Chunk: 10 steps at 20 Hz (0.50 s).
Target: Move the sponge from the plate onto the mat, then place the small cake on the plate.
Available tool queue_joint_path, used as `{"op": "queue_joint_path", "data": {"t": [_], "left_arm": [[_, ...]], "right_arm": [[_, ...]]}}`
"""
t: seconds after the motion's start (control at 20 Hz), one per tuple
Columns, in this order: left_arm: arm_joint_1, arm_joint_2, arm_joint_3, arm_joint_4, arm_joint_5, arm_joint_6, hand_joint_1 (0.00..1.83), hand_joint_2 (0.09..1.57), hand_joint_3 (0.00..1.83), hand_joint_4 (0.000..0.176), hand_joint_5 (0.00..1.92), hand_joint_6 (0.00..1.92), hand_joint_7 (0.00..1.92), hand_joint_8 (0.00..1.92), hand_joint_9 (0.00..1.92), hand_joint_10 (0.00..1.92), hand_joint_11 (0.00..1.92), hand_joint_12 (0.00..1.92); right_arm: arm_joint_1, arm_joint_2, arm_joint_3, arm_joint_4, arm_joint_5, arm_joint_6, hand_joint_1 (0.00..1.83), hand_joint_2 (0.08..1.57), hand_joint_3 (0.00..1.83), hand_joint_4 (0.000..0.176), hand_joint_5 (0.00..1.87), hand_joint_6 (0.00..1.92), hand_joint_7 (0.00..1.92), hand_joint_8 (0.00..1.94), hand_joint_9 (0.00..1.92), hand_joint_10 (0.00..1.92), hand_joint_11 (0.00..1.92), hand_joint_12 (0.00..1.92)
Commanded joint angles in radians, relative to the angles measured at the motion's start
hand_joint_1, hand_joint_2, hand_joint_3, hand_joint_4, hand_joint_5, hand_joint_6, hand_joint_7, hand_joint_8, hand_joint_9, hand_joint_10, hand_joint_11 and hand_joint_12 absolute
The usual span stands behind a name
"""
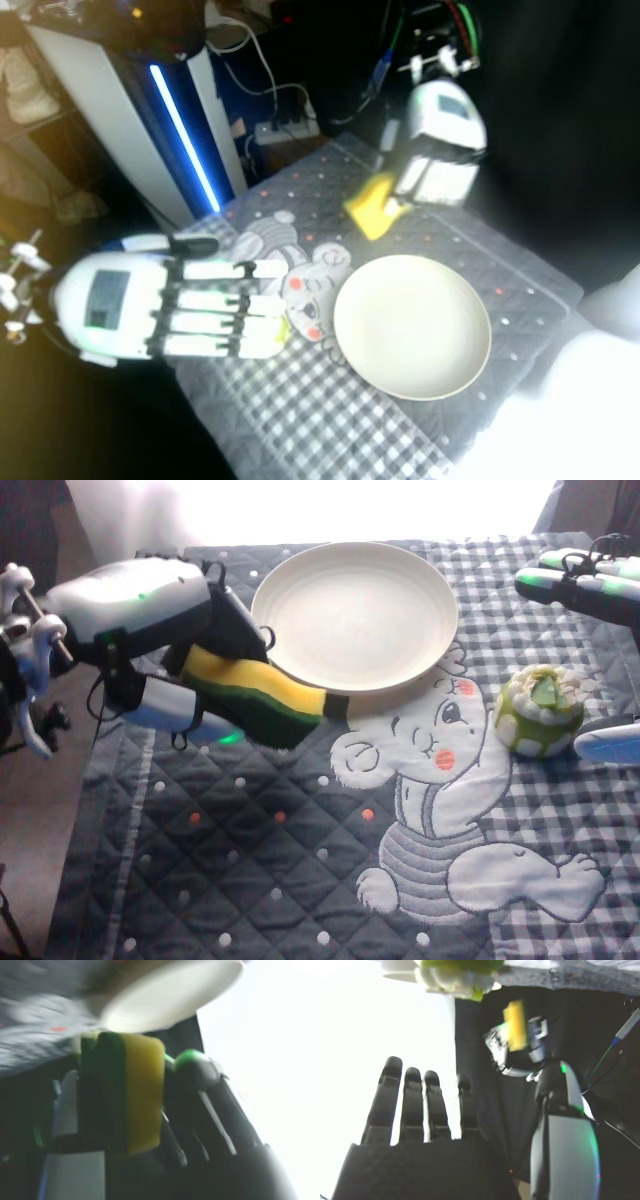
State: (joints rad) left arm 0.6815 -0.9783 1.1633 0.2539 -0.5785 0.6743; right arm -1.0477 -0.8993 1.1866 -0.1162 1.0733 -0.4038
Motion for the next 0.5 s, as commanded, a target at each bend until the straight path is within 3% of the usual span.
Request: {"op": "queue_joint_path", "data": {"t": [0.0, 0.05, 0.1, 0.15, 0.2, 0.25, 0.3, 0.35, 0.4, 0.45], "left_arm": [[0.008, -0.01, 0.006, -0.03, -0.087, -0.004, 1.2, 1.03, 0.0, 0.0, 1.18, 0.62, 0.99, 1.46, 1.08, 1.7, 1.08, 1.89], [0.03, -0.019, 0.008, -0.041, -0.08, -0.005, 1.21, 1.02, 0.0, 0.0, 1.21, 0.57, 0.97, 1.54, 1.07, 1.77, 1.1, 1.92], [0.048, -0.026, 0.009, -0.05, -0.077, -0.006, 1.21, 1.01, 0.0, 0.0, 1.24, 0.52, 0.98, 1.51, 1.12, 1.71, 1.17, 1.85], [0.063, -0.031, 0.009, -0.057, -0.077, -0.006, 1.22, 1.0, 0.0, 0.0, 1.29, 0.42, 1.01, 1.55, 1.15, 1.74, 1.22, 1.84], [0.074, -0.034, 0.008, -0.061, -0.075, -0.007, 1.22, 0.99, 0.0, 0.0, 1.32, 0.37, 0.99, 1.59, 1.11, 1.81, 1.19, 1.9], [0.084, -0.034, 0.005, -0.065, -0.075, -0.009, 1.22, 0.99, 0.0, 0.0, 1.31, 0.38, 1.03, 1.32, 1.07, 1.58, 1.06, 1.77], [0.092, -0.033, 0.001, -0.066, -0.076, -0.009, 1.22, 0.99, 0.0, 0.0, 1.3, 0.39, 1.04, 1.09, 1.03, 1.4, 0.99, 1.65], [0.097, -0.032, -0.002, -0.067, -0.078, -0.009, 1.21, 1.0, 0.0, 0.0, 1.26, 0.48, 1.02, 0.97, 0.97, 1.36, 0.91, 1.64], [0.101, -0.031, -0.004, -0.07, -0.083, -0.009, 1.12, 0.96, 0.0, 0.0, 1.02, 0.18, 0.98, 0.87, 0.9, 1.31, 0.81, 1.62], [0.104, -0.028, -0.006, -0.076, -0.092, -0.009, 1.01, 0.93, 0.0, 0.0, 0.89, 0.05, 0.89, 0.58, 0.79, 1.02, 0.61, 1.42]], "right_arm": [[0.007, 0.005, 0.0, 0.037, 0.119, 0.007, 0.61, 0.98, 0.0, 0.136, 0.13, 0.0, 0.12, 0.01, 0.13, 0.02, 0.19, 0.09], [0.007, 0.005, 0.001, 0.037, 0.119, 0.007, 0.59, 0.98, 0.0, 0.133, 0.14, 0.0, 0.13, 0.01, 0.14, 0.02, 0.21, 0.1], [0.007, 0.006, 0.002, 0.037, 0.119, 0.007, 0.58, 0.97, 0.0, 0.139, 0.13, 0.0, 0.13, 0.01, 0.15, 0.02, 0.23, 0.11], [0.007, 0.007, 0.002, 0.037, 0.119, 0.007, 0.54, 0.96, 0.0, 0.126, 0.15, 0.0, 0.16, 0.0, 0.18, 0.01, 0.27, 0.11], [0.007, 0.007, 0.004, 0.037, 0.119, 0.007, 0.53, 0.96, 0.0, 0.137, 0.15, 0.0, 0.16, 0.0, 0.2, 0.01, 0.3, 0.12], [0.007, 0.007, 0.005, 0.037, 0.119, 0.007, 0.52, 0.94, 0.0, 0.146, 0.16, 0.0, 0.16, 0.0, 0.2, 0.01, 0.3, 0.11], [0.007, 0.007, 0.005, 0.037, 0.119, 0.007, 0.56, 0.93, 0.0, 0.13, 0.19, 0.01, 0.16, 0.0, 0.19, 0.0, 0.27, 0.1], [0.007, 0.007, 0.005, 0.037, 0.119, 0.007, 0.55, 0.93, 0.0, 0.13, 0.19, 0.01, 0.16, 0.0, 0.19, 0.0, 0.27, 0.1], [0.007, 0.007, 0.005, 0.037, 0.119, 0.007, 0.54, 0.93, 0.0, 0.135, 0.18, 0.01, 0.15, 0.0, 0.19, 0.0, 0.27, 0.1], [0.007, 0.007, 0.005, 0.037, 0.119, 0.007, 0.56, 0.94, 0.0, 0.141, 0.18, 0.01, 0.15, 0.0, 0.17, 0.0, 0.24, 0.09]]}}
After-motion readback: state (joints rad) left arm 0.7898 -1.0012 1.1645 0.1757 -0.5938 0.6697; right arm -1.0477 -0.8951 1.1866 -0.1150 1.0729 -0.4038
